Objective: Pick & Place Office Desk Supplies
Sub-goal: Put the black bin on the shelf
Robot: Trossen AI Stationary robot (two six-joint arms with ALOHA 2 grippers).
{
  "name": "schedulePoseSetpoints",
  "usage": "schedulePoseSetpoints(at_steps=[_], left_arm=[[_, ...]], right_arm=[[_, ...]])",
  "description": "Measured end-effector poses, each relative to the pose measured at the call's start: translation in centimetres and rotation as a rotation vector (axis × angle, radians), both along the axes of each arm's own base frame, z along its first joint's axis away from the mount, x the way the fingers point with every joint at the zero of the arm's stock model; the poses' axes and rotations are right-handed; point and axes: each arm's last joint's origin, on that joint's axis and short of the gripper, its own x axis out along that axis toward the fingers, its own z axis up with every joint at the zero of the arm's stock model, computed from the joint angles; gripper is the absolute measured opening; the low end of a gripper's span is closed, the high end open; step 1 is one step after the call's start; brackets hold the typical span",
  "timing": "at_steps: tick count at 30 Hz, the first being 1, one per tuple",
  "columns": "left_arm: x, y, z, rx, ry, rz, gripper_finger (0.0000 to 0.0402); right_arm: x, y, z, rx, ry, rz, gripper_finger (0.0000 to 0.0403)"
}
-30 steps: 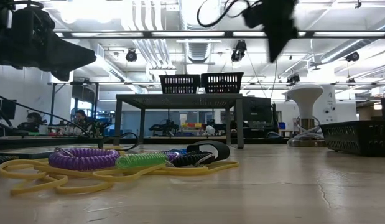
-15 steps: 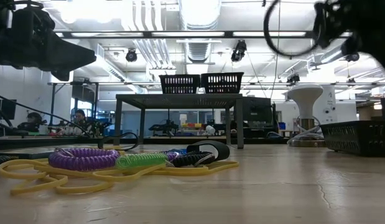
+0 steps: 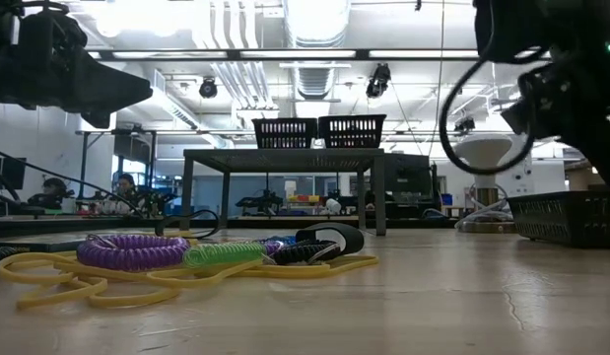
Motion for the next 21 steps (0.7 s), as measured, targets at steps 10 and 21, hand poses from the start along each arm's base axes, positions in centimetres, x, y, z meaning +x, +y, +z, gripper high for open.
schedulePoseSetpoints(at_steps=[10,21], left_arm=[[0.0,0.0,0.0,0.000,0.000,0.000,0.0113],[0.0,0.0,0.0,0.000,-0.001,0.000,0.0113]], right_arm=[[0.7,0.3,-0.5,0.026,-0.088,-0.057,0.0054],[8.2,2.6,3.1,0.104,-0.391,-0.082,0.0015]])
